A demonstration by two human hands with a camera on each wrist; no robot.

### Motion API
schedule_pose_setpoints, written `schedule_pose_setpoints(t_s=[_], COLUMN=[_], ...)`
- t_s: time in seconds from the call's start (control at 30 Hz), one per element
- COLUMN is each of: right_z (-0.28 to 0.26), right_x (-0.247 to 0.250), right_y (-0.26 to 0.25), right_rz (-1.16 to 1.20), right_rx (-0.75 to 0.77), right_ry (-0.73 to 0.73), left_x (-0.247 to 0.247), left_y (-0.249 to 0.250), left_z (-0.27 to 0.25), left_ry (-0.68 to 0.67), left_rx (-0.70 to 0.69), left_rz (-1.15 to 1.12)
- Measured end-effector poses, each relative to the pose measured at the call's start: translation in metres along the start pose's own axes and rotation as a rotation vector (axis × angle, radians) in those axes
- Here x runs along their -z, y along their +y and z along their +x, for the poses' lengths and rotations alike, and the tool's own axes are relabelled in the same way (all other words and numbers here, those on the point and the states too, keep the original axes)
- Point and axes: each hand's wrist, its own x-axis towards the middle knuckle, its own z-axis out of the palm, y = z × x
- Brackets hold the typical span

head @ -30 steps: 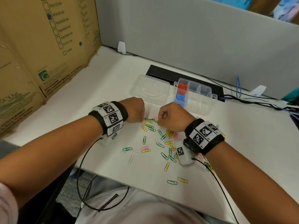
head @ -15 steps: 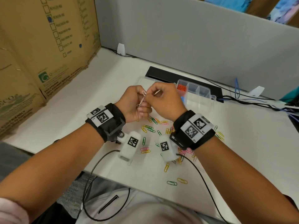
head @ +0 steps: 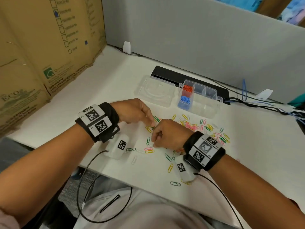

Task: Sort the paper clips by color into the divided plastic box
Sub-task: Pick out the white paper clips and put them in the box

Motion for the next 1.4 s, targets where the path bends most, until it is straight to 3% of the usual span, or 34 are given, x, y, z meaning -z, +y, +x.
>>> schedule_pose_setpoints(t_s=[0.13, 0.37, 0.5, 0.67, 0.9, 1.1, 1.27, 1.4], right_z=[0.002, 0.005, 0.009, 0.008, 0.004, 0.008, 0.019, 0.034], right_x=[-0.004, -0.004, -0.005, -0.004, -0.002, -0.003, -0.014, -0.021], right_y=[-0.004, 0.000, -0.001, -0.002, 0.006, -0.001, -0.017, -0.024], right_rz=[-0.040, -0.060, -0.079, -0.047, 0.159, 0.229, 0.085, -0.040], right_rx=[0.027, 0.027, 0.044, 0.016, 0.012, 0.024, 0.040, -0.034], right_ry=[0.017, 0.045, 0.029, -0.014, 0.153, 0.178, 0.124, 0.133], left_x=[-0.011, -0.036, -0.045, -0.046, -0.041, -0.017, 0.001, 0.002], left_y=[0.000, -0.005, -0.009, -0.015, -0.019, -0.020, -0.026, -0.029], left_z=[-0.020, -0.039, -0.037, -0.022, -0.005, -0.008, -0.017, -0.024], left_ry=[-0.075, -0.209, -0.128, -0.037, 0.001, 0.049, 0.075, 0.091], left_rx=[-0.039, 0.092, 0.014, -0.058, -0.030, 0.020, 0.158, 0.157], left_rz=[0.207, 0.563, 0.699, 0.681, 0.657, 0.511, -0.246, -0.386])
